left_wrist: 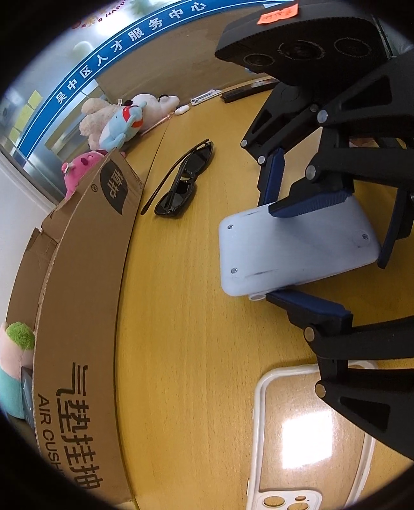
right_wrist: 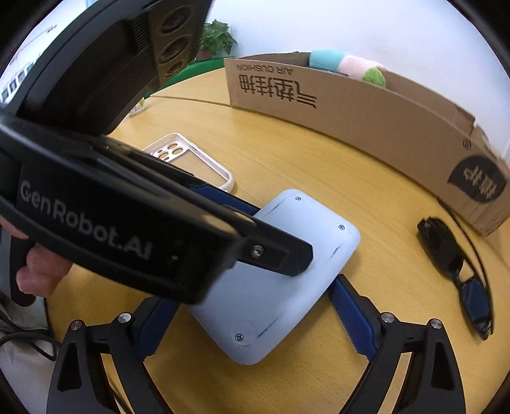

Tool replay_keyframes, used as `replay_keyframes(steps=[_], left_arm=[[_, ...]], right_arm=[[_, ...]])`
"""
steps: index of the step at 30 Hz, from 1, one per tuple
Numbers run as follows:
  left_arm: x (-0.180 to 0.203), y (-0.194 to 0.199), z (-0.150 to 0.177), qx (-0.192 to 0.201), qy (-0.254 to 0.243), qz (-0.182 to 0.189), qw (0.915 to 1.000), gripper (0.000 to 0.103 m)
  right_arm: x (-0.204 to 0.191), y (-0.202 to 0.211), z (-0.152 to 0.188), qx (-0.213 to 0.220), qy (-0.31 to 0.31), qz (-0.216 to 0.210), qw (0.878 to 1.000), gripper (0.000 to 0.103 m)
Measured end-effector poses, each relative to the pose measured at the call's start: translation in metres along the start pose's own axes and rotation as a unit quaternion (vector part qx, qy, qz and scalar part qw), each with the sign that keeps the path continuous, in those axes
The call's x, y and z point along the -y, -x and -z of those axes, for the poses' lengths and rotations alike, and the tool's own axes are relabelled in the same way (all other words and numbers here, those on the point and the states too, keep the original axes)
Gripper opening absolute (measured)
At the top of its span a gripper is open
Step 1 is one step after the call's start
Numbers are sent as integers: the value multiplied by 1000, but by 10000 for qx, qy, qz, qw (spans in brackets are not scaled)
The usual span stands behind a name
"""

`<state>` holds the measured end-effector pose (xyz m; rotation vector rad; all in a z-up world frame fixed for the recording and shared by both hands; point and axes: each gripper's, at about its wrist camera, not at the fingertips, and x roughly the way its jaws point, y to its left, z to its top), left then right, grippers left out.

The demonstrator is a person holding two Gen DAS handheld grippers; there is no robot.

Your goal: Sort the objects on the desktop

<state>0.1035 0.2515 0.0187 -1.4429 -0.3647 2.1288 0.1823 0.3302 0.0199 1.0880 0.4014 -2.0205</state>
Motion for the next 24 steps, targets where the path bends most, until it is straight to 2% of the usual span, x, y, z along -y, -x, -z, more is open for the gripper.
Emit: replay_keyframes(steps=[5,11,15,20,24], left_arm=[[3,-3,-1,59,-8,-2,10000,45],[0,1,1,104,11,45,9999,42],[7,9,-3,278,-161,-59,9995,41],[19,21,-16,544,-344,-123,9979,41],[24,33,-31,795,-440,-134,9958,41]], right_arm=[[7,-1,1,-89,142,111,9998,96],[4,-3,-2,-113,298,223,9992,93],[13,4,-4,16,93,105,9999,92],[12,20,-5,220,121,184,9995,92],[14,32,-20,408,226,325,9984,92]])
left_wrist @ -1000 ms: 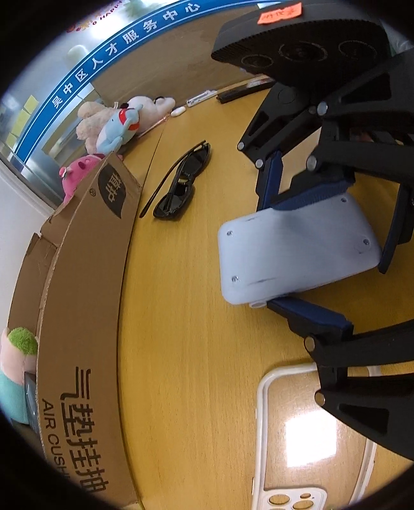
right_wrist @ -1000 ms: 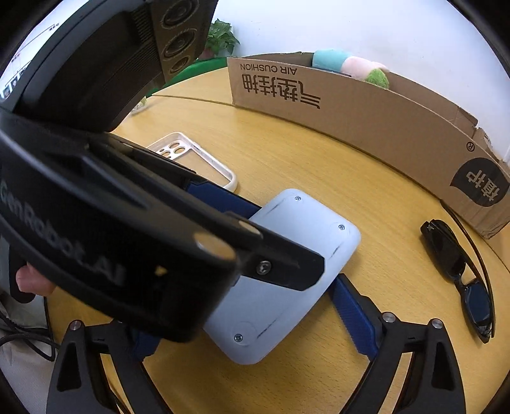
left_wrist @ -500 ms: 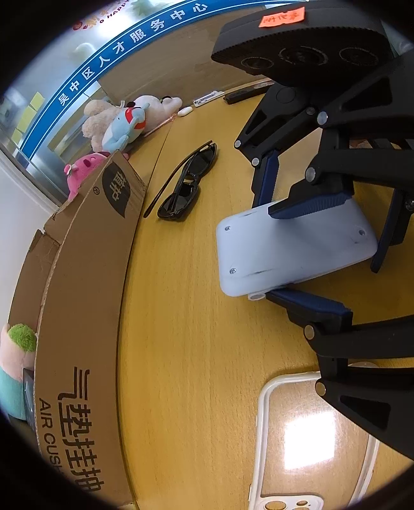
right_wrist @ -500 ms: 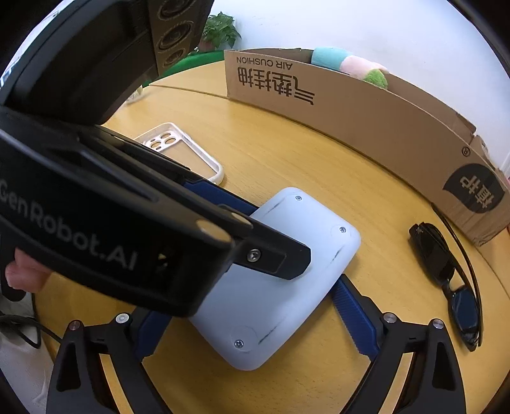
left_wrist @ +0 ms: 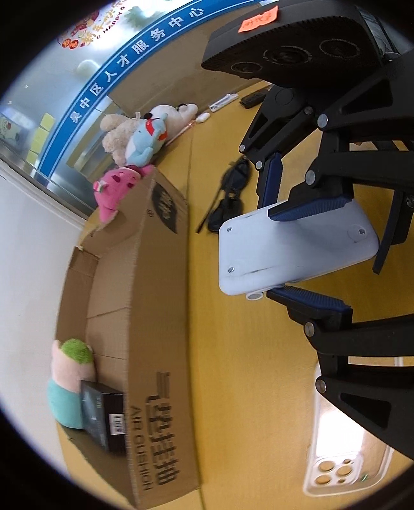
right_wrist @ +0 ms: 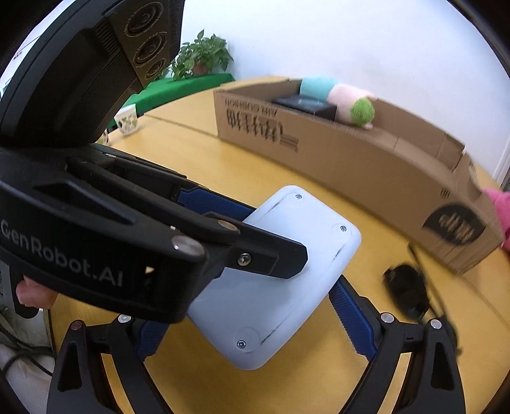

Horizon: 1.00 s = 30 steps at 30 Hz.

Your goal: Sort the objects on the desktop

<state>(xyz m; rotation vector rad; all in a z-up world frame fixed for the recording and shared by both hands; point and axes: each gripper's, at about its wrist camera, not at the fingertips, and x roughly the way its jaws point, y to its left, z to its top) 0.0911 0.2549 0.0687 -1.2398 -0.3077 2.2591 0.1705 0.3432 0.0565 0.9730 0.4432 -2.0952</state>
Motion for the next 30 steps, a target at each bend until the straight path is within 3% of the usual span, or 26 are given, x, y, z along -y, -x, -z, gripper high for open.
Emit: replay_keyframes(steps=[7,17,30], left_arm=[[5,19,-39,439,-331,-95,9984,41],[-6,50,-124,1139,-661,-160,9912,37],[-21,68,-244,1671,-1038,-177,9803,31]], right_arm=[[12,11,-44,334,202,214,9990,92],[44,23,-132,921,594,436,9930,92],[109,36,-240,1235,501,497,9898,92]])
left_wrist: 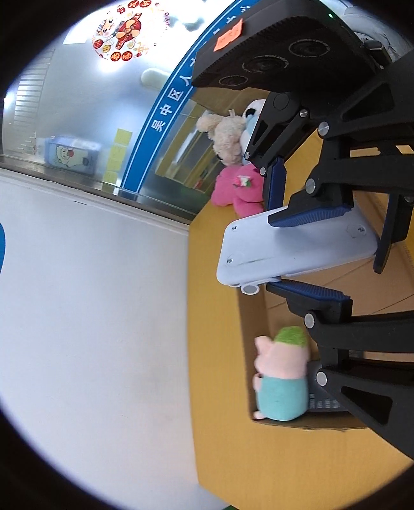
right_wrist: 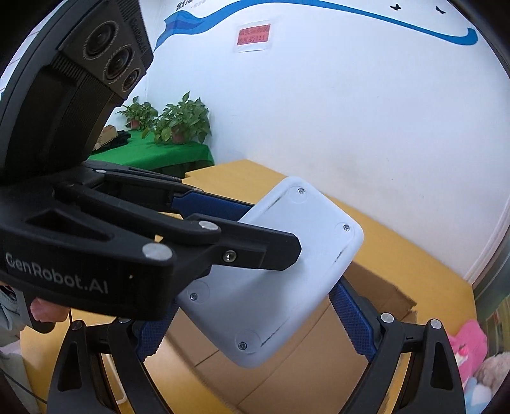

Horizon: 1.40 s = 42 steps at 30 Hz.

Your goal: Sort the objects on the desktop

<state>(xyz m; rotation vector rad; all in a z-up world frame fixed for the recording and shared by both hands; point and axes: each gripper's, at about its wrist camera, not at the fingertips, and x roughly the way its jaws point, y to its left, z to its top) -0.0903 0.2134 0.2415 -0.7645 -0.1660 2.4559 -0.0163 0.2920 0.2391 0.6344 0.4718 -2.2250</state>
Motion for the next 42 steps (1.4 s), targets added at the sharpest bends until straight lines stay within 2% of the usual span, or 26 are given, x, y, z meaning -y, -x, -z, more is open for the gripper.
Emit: replay_keyframes(steps=[1,2,5,10,15,19,28,34,37,42], left_arm=[[2,-6,-9,-20,22,154,9999,24],[5,-10,-15,-24,8,230,9997,23],[20,-32,-34,-40,-198,-15,9998,23],[18,-75,-46,-248,27,60,9997,23],[-20,-126,-35,-606,593,325,9959,23],[-45,-165,-21,-918,985,506,9896,23],[-74,-243,11,-1691,1682,729,9684,22],[-87,-274,29,-2080,1993,652,9554,23],[-87,-277,32,-2201,1918,501,9551,23],[-82,-280,33,-2429,1766,150,9537,25]], right_arm=[[9,-4,-8,-16,-34,-22,10000,92],[18,-9,-16,-52,-38,-50,10000,92],[44,-27,-32,-181,-61,-60,9998,91],[86,-63,-34,-417,-309,-179,9985,89],[118,-109,-16,-714,-605,-315,9951,86],[142,-145,7,-981,-969,-476,9893,86],[184,-202,71,-1678,-1624,-598,9705,85],[187,-238,89,-2003,-1972,-649,9575,85],[187,-251,99,-2090,-2092,-756,9523,85],[181,-260,103,-2194,-2065,-782,9503,85]])
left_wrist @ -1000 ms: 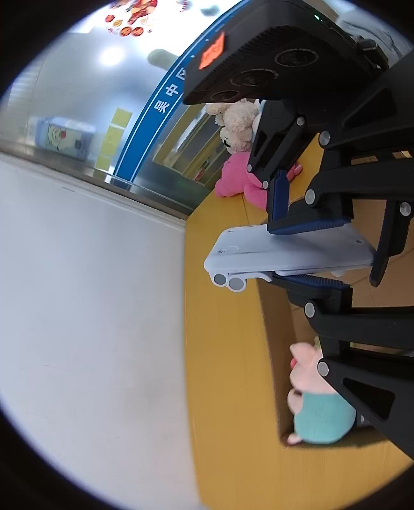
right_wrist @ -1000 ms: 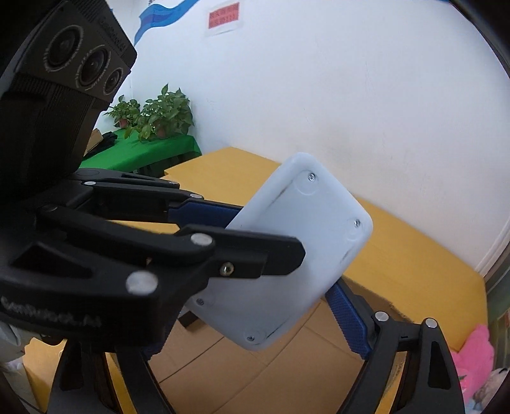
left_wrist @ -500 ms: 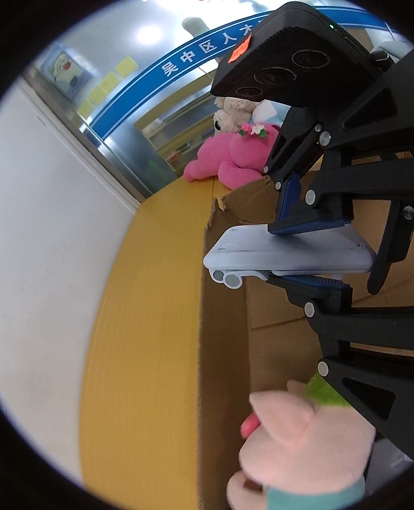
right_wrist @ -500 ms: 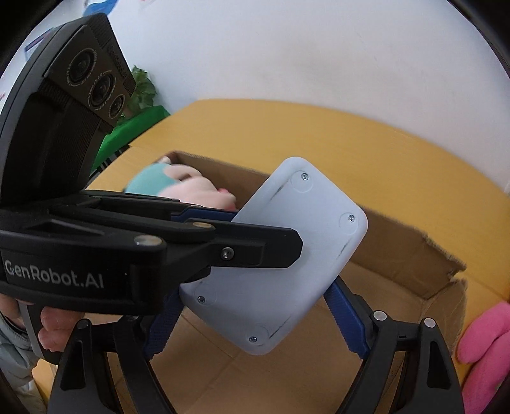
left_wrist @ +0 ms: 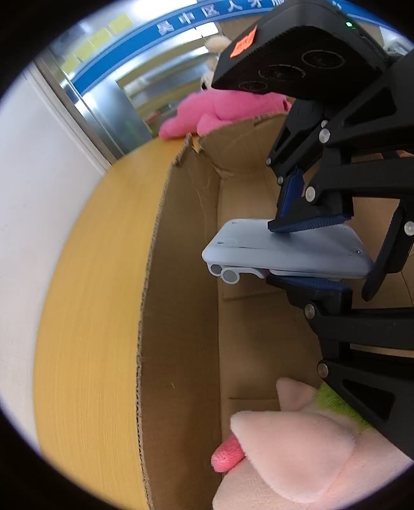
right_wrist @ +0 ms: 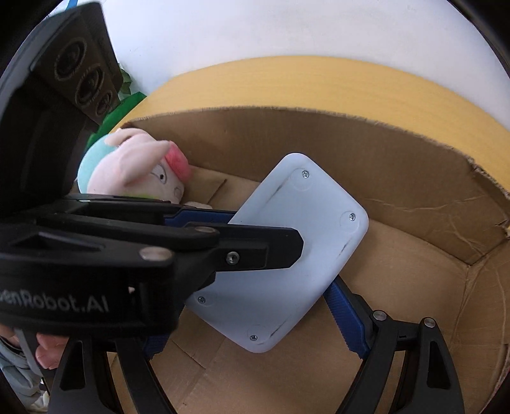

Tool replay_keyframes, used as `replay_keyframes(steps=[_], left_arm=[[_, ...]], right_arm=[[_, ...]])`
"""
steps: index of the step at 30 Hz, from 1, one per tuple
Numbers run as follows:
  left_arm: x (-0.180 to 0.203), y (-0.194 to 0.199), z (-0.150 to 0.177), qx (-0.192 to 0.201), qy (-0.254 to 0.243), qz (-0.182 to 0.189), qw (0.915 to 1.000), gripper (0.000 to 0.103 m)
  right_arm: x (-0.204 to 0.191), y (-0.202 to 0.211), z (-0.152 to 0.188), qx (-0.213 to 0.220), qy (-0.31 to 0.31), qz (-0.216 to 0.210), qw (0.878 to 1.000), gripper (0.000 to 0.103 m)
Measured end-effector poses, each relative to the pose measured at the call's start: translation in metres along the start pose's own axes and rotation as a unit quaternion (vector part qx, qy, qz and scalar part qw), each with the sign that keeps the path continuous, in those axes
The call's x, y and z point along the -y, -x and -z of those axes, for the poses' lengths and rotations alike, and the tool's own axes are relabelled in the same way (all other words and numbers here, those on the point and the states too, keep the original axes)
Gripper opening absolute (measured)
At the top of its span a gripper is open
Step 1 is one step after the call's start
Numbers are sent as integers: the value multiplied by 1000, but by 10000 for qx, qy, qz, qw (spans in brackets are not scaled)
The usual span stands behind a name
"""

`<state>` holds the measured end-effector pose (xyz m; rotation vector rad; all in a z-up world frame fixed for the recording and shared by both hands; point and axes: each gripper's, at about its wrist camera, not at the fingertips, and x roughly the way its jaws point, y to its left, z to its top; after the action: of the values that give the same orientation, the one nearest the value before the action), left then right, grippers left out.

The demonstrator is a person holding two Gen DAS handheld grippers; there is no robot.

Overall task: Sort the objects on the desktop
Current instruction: 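Lower the white case into the box and open the left tool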

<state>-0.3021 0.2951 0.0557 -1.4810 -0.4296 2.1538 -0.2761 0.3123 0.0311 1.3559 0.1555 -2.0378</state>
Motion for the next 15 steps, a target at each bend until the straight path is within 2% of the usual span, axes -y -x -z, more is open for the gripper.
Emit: replay_keyframes(steps=[4,9,11,13,15], left_arm=[[6,3,-2,22,28,-184,9998,28],[15,34,2,429,-183,-435,9980,34],[24,56,5,688,-351,-559,9954,34],[33,80,11,976,-533,-697,9914,34],[45,113,25,1408,-816,-887,9827,34]], right_arm=[[-1,-1,8,-94,67,261,9996,86],[-7,7,10,-16,-26,262,9997,87],[-7,14,11,68,10,262,9996,87],[-17,37,18,153,125,480,9987,88],[-27,62,24,261,273,735,9966,92]])
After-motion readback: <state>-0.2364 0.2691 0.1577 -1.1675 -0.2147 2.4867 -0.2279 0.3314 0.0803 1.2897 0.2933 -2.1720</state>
